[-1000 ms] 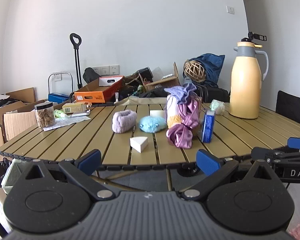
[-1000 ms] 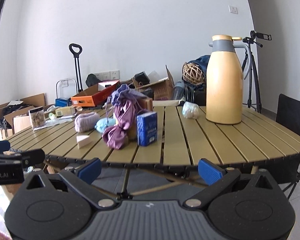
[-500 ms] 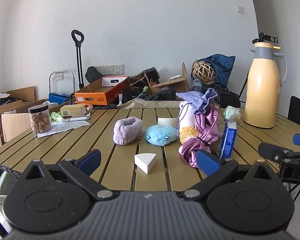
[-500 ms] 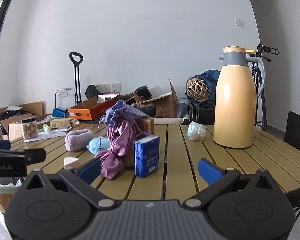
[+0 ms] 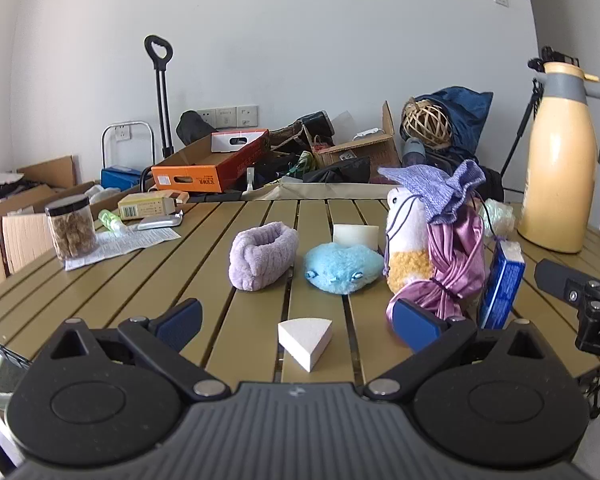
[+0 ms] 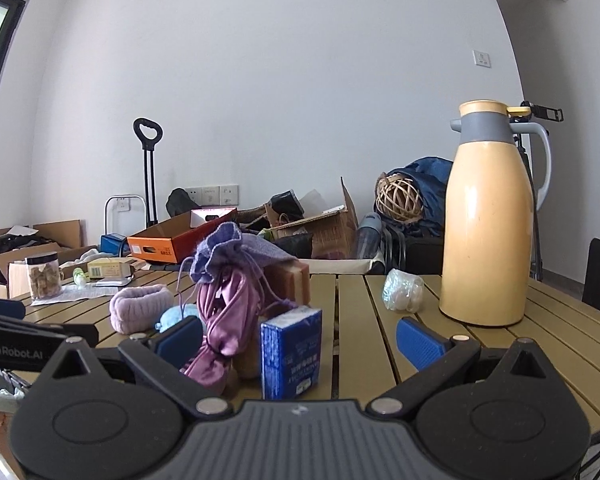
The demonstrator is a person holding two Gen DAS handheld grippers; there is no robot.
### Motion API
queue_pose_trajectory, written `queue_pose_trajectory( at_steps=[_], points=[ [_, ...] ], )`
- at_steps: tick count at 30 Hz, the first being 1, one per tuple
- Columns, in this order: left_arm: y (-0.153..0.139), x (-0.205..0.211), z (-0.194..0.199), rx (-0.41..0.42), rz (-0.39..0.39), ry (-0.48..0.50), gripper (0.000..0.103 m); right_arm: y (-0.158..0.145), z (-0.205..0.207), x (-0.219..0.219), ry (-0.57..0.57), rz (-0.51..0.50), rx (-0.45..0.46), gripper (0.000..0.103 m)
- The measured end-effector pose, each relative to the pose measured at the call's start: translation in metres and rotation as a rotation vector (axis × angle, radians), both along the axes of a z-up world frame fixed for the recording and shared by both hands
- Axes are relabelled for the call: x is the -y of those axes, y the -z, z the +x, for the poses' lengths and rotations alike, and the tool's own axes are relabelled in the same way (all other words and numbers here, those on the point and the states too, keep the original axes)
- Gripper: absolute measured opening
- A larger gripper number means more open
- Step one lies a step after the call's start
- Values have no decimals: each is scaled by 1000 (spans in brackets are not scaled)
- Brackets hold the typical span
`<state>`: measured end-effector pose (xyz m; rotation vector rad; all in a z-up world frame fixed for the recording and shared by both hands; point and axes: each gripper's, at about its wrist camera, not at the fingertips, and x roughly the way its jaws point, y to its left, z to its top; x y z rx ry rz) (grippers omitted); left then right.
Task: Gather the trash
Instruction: 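Reach the left tool to the white triangular sponge while the right tool approaches the blue box, then close the left gripper on the white sponge while the right gripper grasps the blue box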
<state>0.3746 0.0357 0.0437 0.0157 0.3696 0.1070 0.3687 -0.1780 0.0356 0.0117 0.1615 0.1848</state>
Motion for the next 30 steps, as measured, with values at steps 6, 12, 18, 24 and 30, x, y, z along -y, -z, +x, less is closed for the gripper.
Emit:
queue_pose_trajectory(
  at_steps=[6,12,18,24,30],
  points=[
    [10,4,17,16,-3,-8,103,6,12,4,-28,69,22,103],
    [30,1,41,-44,-15,-18,99,16,26,13,-20,152,-12,103],
    [41,-3,62,-117,-48,-24,75,25,31,13,1,152,-46,103],
    [49,-2,69,-125,-47,-35,46,26,30,12,-27,174,-67,103],
    [44,-6,65,-95,-64,-29,34,26,31,9,-24,167,-66,103]
  ],
)
